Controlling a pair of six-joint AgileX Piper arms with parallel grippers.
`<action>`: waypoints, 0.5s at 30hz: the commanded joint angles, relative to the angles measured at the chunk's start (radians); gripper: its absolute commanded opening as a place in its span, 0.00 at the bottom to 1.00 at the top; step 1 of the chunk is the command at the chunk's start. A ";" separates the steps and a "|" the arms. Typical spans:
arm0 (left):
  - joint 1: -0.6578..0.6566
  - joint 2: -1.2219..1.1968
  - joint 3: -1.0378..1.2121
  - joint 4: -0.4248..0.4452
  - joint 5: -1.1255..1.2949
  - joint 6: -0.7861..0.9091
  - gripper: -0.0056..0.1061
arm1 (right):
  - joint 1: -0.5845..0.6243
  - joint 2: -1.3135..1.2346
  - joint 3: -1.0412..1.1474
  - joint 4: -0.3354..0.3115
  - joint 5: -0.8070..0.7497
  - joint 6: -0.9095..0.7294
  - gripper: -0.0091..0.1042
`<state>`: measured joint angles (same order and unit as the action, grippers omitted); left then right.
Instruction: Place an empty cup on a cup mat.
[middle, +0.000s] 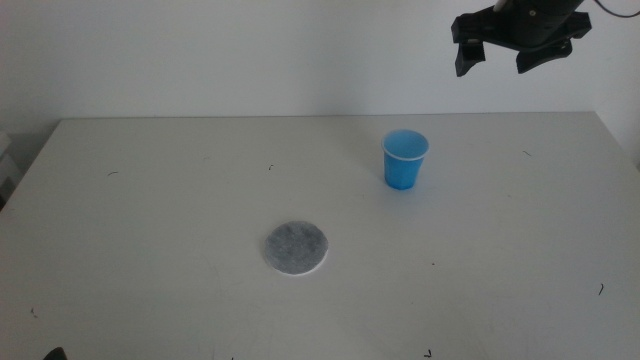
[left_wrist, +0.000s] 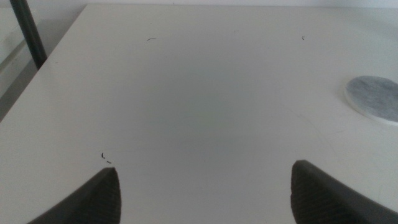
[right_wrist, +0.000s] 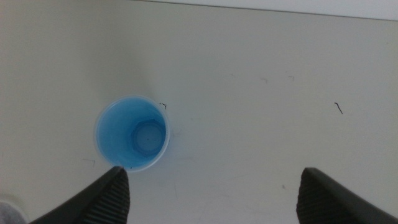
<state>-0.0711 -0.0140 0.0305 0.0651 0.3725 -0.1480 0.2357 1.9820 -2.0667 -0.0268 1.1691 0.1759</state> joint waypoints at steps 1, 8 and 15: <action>0.001 -0.003 -0.006 0.000 -0.067 -0.011 0.99 | 0.004 0.000 -0.078 -0.009 -0.026 0.001 0.85; 0.001 -0.003 -0.006 0.000 -0.067 -0.011 0.99 | 0.024 0.126 -0.152 0.027 -0.015 0.024 0.85; 0.001 -0.003 -0.006 0.000 -0.067 -0.011 0.99 | 0.036 0.209 -0.159 0.027 -0.020 0.076 0.85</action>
<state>-0.0711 -0.0140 0.0305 0.0651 0.3725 -0.1480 0.2716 2.2423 -2.1906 0.0083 1.1813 0.2443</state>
